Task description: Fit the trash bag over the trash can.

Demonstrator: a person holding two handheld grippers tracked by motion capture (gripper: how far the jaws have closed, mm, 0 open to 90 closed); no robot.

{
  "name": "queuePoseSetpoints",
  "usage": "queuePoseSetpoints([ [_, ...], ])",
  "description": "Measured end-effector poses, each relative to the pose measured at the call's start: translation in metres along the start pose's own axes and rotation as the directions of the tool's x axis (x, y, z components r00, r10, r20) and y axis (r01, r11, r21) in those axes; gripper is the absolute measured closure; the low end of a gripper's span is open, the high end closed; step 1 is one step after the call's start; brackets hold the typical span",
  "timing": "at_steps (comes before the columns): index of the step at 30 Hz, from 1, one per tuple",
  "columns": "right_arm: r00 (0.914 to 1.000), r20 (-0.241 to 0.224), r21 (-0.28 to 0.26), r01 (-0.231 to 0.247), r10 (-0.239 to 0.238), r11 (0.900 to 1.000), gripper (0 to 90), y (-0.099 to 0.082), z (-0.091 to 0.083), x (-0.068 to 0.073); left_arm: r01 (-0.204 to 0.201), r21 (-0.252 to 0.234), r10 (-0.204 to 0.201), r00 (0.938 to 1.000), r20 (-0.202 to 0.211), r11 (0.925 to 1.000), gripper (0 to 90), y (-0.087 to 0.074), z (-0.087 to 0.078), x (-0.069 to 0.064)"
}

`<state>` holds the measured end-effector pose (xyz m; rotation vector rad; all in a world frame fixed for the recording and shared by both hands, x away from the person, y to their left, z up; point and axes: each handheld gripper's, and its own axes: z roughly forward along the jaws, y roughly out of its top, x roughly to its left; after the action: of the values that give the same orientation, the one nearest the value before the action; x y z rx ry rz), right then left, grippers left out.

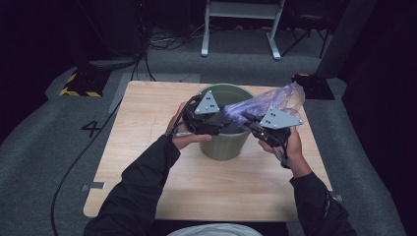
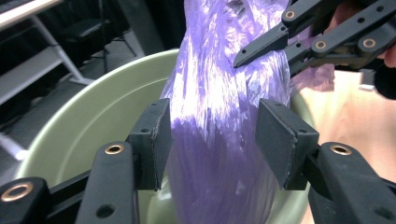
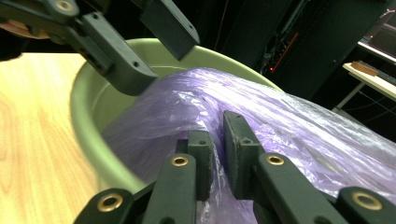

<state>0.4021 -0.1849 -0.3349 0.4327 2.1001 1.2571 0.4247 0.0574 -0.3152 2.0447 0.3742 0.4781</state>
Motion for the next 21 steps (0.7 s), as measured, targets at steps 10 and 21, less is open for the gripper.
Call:
queuePoseSetpoints([
  [10, 0.9998, -0.010, -0.002, 0.020, -0.020, 0.9998, 81.5, -0.0025, -0.0021, 0.0043, -0.036, 0.036, 0.036, 0.9993, -0.004, 0.9987, 57.9, 0.0019, 0.0089, -0.0045],
  [21, 1.0000, -0.003, -0.013, 0.004, -0.004, 0.9999, 63.2, -0.0044, -0.0066, 0.0053, -0.074, 0.039, 0.075, 0.9971, -0.015, 0.9965, 88.9, 0.0001, 0.0108, -0.0008],
])
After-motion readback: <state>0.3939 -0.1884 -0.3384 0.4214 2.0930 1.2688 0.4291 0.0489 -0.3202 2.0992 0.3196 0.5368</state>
